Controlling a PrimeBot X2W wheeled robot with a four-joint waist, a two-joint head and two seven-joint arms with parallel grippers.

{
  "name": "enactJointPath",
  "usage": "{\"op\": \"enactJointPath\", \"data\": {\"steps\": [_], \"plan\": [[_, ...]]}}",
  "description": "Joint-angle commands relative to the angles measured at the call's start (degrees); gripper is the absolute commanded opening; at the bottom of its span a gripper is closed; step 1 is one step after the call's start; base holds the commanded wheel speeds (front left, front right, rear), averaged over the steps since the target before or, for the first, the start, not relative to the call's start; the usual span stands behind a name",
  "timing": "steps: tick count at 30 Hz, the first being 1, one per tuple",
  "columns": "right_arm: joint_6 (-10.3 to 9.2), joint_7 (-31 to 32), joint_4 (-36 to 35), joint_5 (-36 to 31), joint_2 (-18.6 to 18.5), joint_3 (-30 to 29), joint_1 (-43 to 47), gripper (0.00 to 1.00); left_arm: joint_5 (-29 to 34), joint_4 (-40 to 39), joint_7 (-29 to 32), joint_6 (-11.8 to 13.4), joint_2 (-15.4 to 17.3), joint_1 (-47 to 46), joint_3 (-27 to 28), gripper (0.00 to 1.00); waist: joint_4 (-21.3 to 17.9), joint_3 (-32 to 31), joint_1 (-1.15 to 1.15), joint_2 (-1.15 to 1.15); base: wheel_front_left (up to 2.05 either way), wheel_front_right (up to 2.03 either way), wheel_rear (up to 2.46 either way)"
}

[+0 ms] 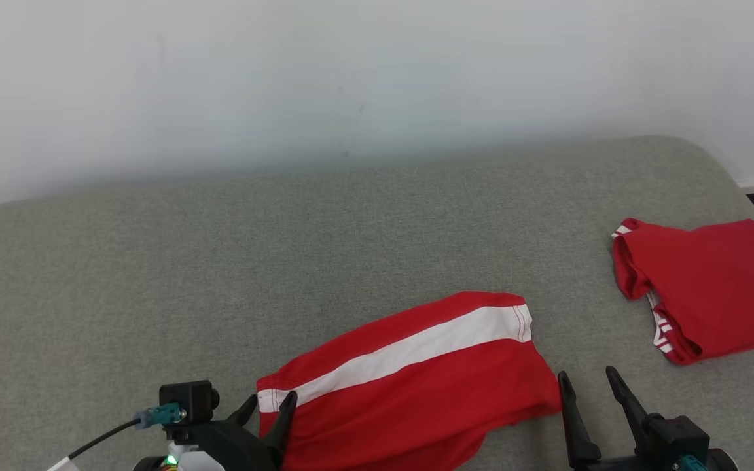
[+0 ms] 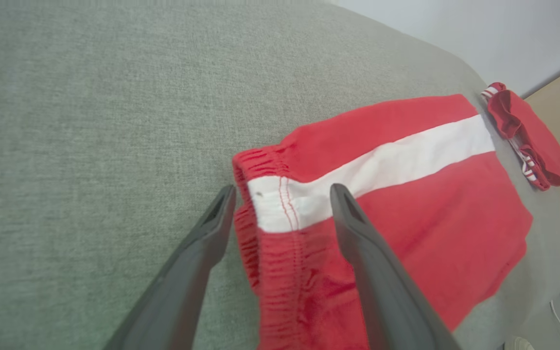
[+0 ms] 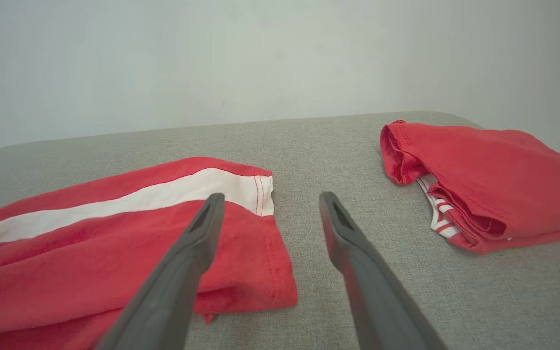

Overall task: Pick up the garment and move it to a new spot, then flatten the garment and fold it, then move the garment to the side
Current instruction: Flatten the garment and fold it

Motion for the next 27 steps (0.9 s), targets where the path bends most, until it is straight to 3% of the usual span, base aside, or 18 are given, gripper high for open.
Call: {"op": "enactJointPath", "data": {"steps": [1,5,7,11,13,18,19,20,27], "plan": [[-0.14,-0.2,0.0,-0.1,0.0,0.1,0.1,1.00,-0.6,-1.6,0.5,0.1,0.3,0.9,-0.7,1.00,0.6,-0.1,-0.01,0.00,0.00,0.00,0.00],[-0.14,-0.2,0.3,0.0,0.0,0.5,-0.3,1.00,-2.0,-3.8,2.4,0.1,0.6,1.3,-1.7,1.00,1.2,-0.2,-0.01,0.00,0.00,0.00,0.00],[-0.14,-0.2,0.3,0.0,0.0,0.7,-0.6,1.00,-2.2,-4.4,2.8,0.2,0.8,1.6,-1.8,0.87,1.2,-0.2,-0.01,0.00,0.00,0.00,0.00],[-0.15,-0.2,0.4,0.0,0.0,0.9,-0.8,1.00,-2.3,-5.1,2.9,0.4,0.9,1.9,-1.9,0.81,1.2,-0.2,-0.01,0.00,0.00,0.00,0.00],[-0.14,-0.2,0.3,-0.2,0.0,0.9,-1.1,1.00,-2.4,-5.5,2.5,0.5,1.0,2.0,-1.7,0.72,1.1,-0.2,-0.01,0.00,0.00,0.00,0.00],[-0.14,-0.2,0.6,-0.8,-0.3,1.4,-2.2,1.00,-2.6,-5.9,1.6,0.7,0.8,2.0,-1.5,0.36,0.8,0.0,-0.01,0.00,0.00,0.00,0.00],[-0.14,-0.2,0.6,-0.8,-0.6,1.8,-2.8,1.00,-2.5,-6.0,1.0,0.8,0.8,1.8,-1.4,0.11,0.7,0.2,-0.01,0.00,0.00,0.00,0.00],[-0.14,0.2,0.6,-0.7,-1.0,2.1,-3.6,1.00,-2.2,-6.0,0.7,0.9,0.9,1.7,-1.4,0.00,0.7,0.3,-0.01,0.00,0.00,0.00,0.00],[-0.14,8.9,2.7,3.7,-4.3,3.3,-11.6,1.00,-0.9,-6.5,-0.5,0.8,1.4,0.9,-2.4,0.00,1.1,2.4,-0.01,0.00,0.00,0.00,0.00]]}}
